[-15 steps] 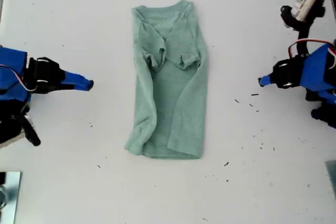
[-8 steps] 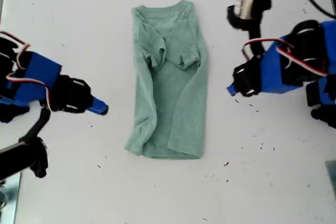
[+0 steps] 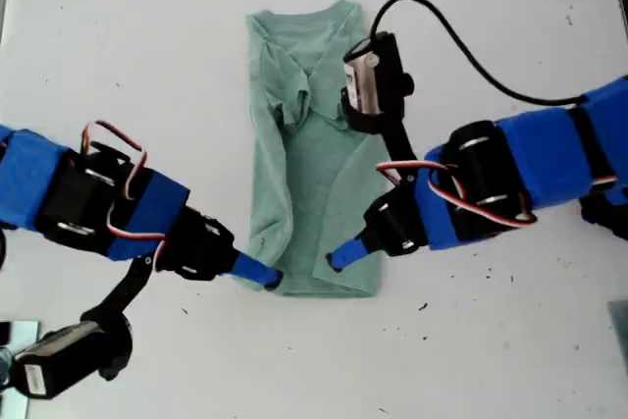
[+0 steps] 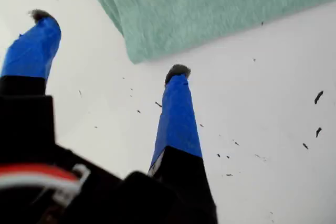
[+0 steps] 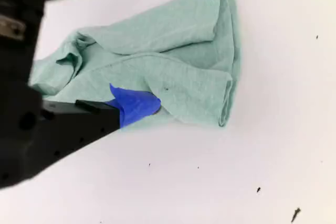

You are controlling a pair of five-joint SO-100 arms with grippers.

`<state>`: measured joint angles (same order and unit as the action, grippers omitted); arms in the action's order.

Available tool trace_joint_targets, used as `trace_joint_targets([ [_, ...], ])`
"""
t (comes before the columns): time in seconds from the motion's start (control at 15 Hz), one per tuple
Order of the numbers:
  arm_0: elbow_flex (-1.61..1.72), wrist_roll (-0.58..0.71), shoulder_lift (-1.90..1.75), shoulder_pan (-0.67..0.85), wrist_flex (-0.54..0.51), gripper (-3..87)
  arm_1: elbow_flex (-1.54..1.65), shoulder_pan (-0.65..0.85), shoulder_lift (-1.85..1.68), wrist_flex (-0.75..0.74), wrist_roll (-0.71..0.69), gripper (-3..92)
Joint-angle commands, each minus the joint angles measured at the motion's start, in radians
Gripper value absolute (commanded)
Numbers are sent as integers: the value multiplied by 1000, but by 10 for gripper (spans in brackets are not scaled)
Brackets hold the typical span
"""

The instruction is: Fold t shirt

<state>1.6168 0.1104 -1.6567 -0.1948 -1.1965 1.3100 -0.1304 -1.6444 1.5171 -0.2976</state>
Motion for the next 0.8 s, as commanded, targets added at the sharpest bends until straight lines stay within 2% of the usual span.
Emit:
trace_joint_targets([
  [0.0,-54,17,78,34,34,336,-63,-14,40,-17,18,380],
  [0.27,-81,31,304,81,94,334,-132,-11,262,-74,29,371],
  [0.4,-127,28,460,94,98,304,-176,-38,388,-101,54,340],
  [0.53,-178,35,525,95,87,181,-207,-69,474,-110,91,179],
  [0.73,-222,46,526,61,109,-1,-207,-100,511,-160,112,-12],
])
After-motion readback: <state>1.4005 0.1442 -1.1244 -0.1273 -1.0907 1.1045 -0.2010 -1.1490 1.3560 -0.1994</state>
